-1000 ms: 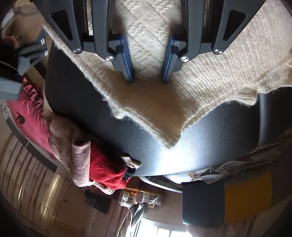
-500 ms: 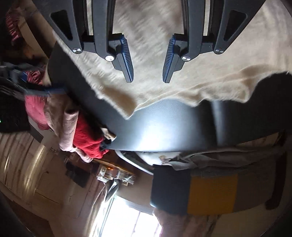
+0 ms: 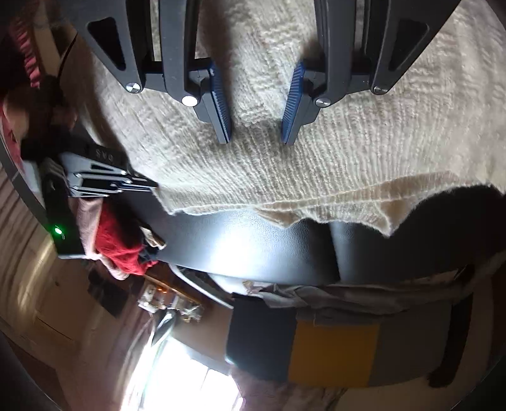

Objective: Fold clothes

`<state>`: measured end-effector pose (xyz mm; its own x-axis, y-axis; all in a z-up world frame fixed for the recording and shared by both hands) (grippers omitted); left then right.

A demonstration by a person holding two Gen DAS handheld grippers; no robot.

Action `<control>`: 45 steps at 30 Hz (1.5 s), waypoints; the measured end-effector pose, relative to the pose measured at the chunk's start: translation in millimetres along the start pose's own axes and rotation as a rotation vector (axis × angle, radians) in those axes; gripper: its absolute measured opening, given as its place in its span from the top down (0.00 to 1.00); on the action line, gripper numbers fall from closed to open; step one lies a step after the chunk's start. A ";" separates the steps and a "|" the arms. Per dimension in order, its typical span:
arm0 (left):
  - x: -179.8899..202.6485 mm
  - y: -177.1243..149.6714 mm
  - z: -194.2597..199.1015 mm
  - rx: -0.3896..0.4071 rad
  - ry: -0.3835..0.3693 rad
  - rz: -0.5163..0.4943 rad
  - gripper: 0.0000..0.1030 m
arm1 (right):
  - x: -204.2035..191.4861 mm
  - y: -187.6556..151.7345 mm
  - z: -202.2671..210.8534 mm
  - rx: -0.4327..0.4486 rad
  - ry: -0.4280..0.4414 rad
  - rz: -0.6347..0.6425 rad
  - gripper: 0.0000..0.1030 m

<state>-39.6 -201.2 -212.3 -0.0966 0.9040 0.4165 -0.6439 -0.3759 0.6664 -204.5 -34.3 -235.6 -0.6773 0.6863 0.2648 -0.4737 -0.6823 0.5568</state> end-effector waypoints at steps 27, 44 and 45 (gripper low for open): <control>-168.8 -133.9 246.9 0.132 -0.326 0.397 0.60 | -178.8 39.5 39.2 0.126 0.513 0.140 0.00; -169.2 -121.5 199.4 -0.047 -0.663 0.366 0.59 | -166.2 34.6 45.1 0.143 0.575 0.100 0.00; -162.8 -121.9 199.5 -0.073 -0.696 0.354 0.59 | -169.7 36.2 44.0 0.143 0.575 0.099 0.00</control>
<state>206.0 -343.3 -238.0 0.1766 0.3881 0.9045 -0.7143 -0.5817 0.3891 -82.0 -164.4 -225.7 -0.9292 0.3477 -0.1253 -0.3393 -0.6680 0.6623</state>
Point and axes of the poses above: each gripper's, at about its wrist camera, not at the fingertips, and z roughly against the way its jaws point, x to its right, y to its top, the point moved 2 cm from there along -z, roughly the way its jaws point, and after that the axes turned 11 degrees about -y, right-handed, at the moved point
